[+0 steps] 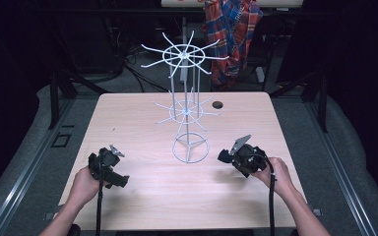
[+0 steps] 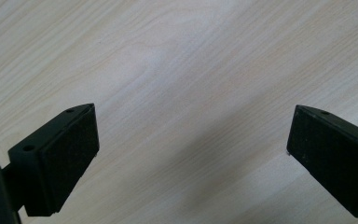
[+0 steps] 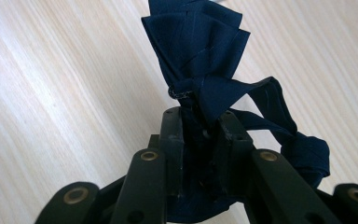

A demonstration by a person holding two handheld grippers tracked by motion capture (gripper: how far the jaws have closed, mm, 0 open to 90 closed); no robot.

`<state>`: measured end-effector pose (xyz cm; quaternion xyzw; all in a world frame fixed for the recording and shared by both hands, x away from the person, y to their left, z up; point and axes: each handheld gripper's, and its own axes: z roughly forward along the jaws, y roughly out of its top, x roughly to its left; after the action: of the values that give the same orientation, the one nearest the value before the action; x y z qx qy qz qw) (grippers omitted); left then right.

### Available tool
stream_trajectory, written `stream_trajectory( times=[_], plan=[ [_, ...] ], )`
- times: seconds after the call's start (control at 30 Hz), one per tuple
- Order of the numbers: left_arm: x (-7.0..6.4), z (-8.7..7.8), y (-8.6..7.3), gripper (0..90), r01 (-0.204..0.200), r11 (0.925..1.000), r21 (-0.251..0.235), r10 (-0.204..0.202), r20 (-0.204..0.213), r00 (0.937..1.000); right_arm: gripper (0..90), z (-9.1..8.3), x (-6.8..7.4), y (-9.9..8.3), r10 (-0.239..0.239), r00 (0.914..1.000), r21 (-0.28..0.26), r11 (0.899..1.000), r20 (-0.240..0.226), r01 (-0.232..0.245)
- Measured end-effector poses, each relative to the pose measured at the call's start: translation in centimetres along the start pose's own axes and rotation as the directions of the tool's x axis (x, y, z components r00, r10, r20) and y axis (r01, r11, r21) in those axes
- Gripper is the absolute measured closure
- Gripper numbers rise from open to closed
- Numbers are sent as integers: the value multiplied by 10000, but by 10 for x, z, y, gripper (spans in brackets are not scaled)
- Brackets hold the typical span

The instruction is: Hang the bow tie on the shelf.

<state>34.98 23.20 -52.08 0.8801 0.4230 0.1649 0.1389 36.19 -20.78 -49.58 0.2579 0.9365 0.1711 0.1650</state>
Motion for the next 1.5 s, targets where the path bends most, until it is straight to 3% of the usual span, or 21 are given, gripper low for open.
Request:
stream_trajectory(
  times=[0.63, 0.93, 1.27, 1.5],
  plan=[
    [0, -2, -1, 26, 52, 10000, -85, -52, -20, 10000, 745, -16, -10, 20, 149, 9997, -955, 9953, 179, -131],
    [0, -2, 0, 27, 22, 10000, -28, -22, 28, 10000, 745, -27, -13, 26, 141, 9985, -1192, 9928, 521, -78],
    [0, -1, -1, 28, 60, 10000, -39, -60, 47, 10000, 745, -45, -16, 40, 299, 9957, -1897, 9818, 878, -128],
    [0, -1, -1, 28, 54, 10000, -12, -54, 73, 10000, 745, -54, -18, 49, 163, 9937, -2049, 9788, 1108, 68]
  ],
)
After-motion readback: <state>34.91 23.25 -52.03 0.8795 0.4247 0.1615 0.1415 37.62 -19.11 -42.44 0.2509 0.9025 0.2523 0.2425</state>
